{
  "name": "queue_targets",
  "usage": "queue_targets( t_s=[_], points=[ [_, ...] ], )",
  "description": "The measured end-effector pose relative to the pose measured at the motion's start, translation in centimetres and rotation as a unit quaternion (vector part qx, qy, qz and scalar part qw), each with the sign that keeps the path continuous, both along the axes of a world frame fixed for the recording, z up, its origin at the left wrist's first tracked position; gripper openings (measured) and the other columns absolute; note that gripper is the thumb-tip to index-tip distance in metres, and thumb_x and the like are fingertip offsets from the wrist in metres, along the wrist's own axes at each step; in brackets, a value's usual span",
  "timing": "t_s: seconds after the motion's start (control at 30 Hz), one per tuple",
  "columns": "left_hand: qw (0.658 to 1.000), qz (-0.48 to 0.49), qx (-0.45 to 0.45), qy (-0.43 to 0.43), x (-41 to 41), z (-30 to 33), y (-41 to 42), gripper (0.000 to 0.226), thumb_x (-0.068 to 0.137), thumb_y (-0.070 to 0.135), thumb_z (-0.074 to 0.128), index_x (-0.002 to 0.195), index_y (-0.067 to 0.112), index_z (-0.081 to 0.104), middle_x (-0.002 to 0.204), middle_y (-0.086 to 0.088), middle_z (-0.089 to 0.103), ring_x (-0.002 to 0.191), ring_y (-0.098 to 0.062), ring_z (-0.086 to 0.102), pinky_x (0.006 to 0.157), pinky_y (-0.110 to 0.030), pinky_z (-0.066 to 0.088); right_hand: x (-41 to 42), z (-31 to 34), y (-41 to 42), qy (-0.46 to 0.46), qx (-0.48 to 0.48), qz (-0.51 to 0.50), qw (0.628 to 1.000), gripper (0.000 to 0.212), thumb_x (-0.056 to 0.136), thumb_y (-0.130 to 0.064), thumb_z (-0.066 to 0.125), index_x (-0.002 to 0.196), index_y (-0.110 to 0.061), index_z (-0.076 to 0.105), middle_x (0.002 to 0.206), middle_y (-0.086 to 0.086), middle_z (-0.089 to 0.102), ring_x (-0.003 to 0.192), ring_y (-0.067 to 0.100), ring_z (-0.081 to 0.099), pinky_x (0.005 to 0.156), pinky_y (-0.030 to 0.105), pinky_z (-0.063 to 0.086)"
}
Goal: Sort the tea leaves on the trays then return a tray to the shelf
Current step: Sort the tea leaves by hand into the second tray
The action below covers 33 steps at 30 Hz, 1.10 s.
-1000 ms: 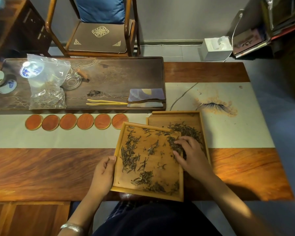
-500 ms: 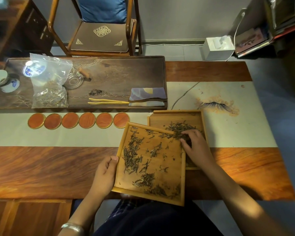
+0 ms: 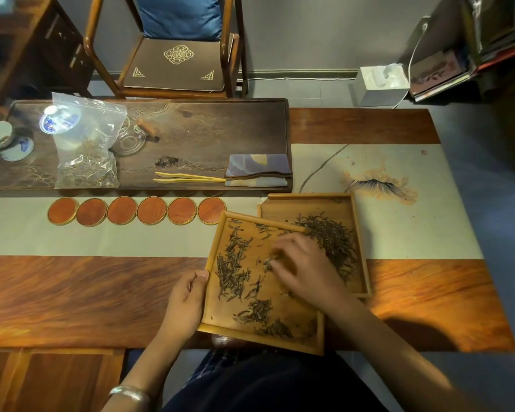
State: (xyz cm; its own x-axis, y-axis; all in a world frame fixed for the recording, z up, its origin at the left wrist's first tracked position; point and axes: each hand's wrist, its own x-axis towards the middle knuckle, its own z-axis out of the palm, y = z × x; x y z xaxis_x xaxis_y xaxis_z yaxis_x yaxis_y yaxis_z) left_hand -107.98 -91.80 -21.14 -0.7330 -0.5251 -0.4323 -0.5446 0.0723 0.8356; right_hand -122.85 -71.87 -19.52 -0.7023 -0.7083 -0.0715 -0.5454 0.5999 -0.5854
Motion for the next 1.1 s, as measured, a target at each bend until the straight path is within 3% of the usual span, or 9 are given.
queue_targets(
  t_s=[0.13, 0.23, 0.33, 0.73, 0.87, 1.03, 1.1],
  points=[
    [1.0, 0.003, 0.004, 0.014, -0.5, 0.3, 0.6, 0.029, 0.101, 0.016, 0.043, 0.084, 0.01, 0.065, 0.08, -0.005, 0.069, 0.074, -0.009, 0.063, 0.067, -0.02, 0.046, 2.0, -0.4, -3.1, 0.023, 0.025, 0.114, 0.993, 0.042, 0.091, -0.046, 0.049, 0.13, -0.029, 0.047, 0.142, -0.004, 0.041, 0.132, 0.015, 0.034, 0.106, 0.034, 0.032],
    [1.0, 0.004, 0.006, 0.012, -0.3, 0.2, 0.6, 0.029, 0.101, 0.017, 0.043, 0.084, 0.011, 0.066, 0.083, -0.007, 0.068, 0.078, -0.012, 0.062, 0.07, -0.024, 0.046, 2.5, -0.9, -3.8, 0.045, 0.014, 0.131, 0.99, 0.037, 0.092, -0.037, 0.052, 0.126, -0.021, 0.053, 0.141, 0.003, 0.044, 0.131, 0.021, 0.037, 0.105, 0.037, 0.034],
    [1.0, 0.006, 0.003, 0.009, 0.1, 0.1, 0.4, 0.029, 0.1, 0.018, 0.043, 0.084, 0.012, 0.066, 0.087, -0.009, 0.067, 0.084, -0.019, 0.061, 0.076, -0.032, 0.045, 2.2, -1.1, -3.3, 0.043, 0.003, 0.11, 0.993, 0.032, 0.094, -0.032, 0.052, 0.122, -0.019, 0.056, 0.137, 0.001, 0.047, 0.127, 0.019, 0.04, 0.102, 0.036, 0.04],
    [1.0, 0.006, 0.002, 0.01, 0.6, 0.4, 0.2, 0.029, 0.101, 0.016, 0.042, 0.086, 0.011, 0.067, 0.088, -0.009, 0.067, 0.084, -0.02, 0.061, 0.073, -0.028, 0.043, -2.1, -1.6, 2.8, 0.058, 0.062, -0.022, 0.996, 0.028, 0.091, -0.023, 0.058, 0.118, -0.015, 0.061, 0.12, 0.003, 0.054, 0.11, 0.017, 0.05, 0.09, 0.023, 0.04],
    [1.0, -0.002, 0.008, 0.013, 0.6, 0.3, 0.3, 0.029, 0.101, 0.017, 0.042, 0.088, 0.009, 0.067, 0.09, -0.011, 0.067, 0.087, -0.023, 0.061, 0.08, -0.035, 0.045, -2.9, -2.0, 3.4, 0.049, 0.067, -0.063, 0.994, 0.025, 0.091, -0.023, 0.058, 0.115, -0.015, 0.062, 0.114, 0.002, 0.054, 0.107, 0.016, 0.051, 0.086, 0.024, 0.043],
    [1.0, -0.001, 0.008, 0.017, 0.5, 0.3, 0.3, 0.029, 0.101, 0.015, 0.042, 0.088, 0.009, 0.067, 0.089, -0.007, 0.068, 0.085, -0.016, 0.061, 0.076, -0.026, 0.044, -3.6, -2.0, 3.7, 0.029, 0.082, -0.12, 0.989, 0.027, 0.093, -0.023, 0.055, 0.116, -0.012, 0.061, 0.114, 0.004, 0.054, 0.11, 0.019, 0.049, 0.088, 0.029, 0.045],
    [1.0, 0.007, 0.014, 0.021, 0.4, 0.3, 0.4, 0.03, 0.101, 0.015, 0.042, 0.085, 0.01, 0.067, 0.083, -0.003, 0.069, 0.079, -0.007, 0.062, 0.07, -0.016, 0.044, -3.3, -1.5, 3.2, 0.046, 0.067, -0.122, 0.989, 0.028, 0.093, -0.026, 0.055, 0.117, -0.013, 0.061, 0.115, 0.003, 0.054, 0.11, 0.019, 0.049, 0.089, 0.026, 0.041]
  ],
)
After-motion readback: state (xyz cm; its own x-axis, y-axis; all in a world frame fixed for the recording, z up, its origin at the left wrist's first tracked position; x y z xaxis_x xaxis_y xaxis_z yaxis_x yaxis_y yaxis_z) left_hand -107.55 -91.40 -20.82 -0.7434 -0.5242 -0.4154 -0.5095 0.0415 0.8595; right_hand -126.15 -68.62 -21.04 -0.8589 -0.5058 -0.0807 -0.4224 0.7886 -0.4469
